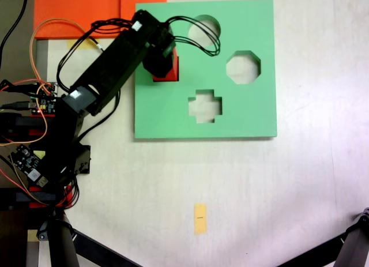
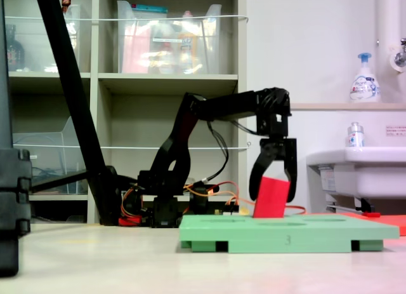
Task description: Put the square block into the corresponding hole
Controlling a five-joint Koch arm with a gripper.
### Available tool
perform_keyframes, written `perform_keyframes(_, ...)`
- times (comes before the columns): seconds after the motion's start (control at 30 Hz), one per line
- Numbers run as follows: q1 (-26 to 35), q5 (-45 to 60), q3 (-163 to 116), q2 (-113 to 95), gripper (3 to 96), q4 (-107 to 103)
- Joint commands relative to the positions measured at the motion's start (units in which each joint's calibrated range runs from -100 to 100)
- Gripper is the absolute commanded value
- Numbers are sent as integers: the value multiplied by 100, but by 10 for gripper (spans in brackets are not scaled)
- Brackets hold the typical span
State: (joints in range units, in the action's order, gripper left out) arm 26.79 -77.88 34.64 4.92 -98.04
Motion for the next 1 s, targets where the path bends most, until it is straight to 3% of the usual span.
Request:
perform_keyframes(0.03, 78, -49, 404, 220, 246, -196)
perform_keyframes(0.2, 112, -44, 404, 653, 310, -196)
perform_keyframes(0.33, 137, -49, 394, 597, 630, -196)
perform_keyframes(0.57, 117, -44, 215, -395, 813, -196)
perform_keyframes(0.73, 54, -44, 644, -1568, 819, -196)
perform_keyframes(0.8, 5, 44, 1481, -1819, 771, -196)
perform_keyframes(0.9, -298, 879, 2119, -2629, 770, -196)
perform_keyframes(1.0, -747, 2676, 2129, -3900, 657, -196)
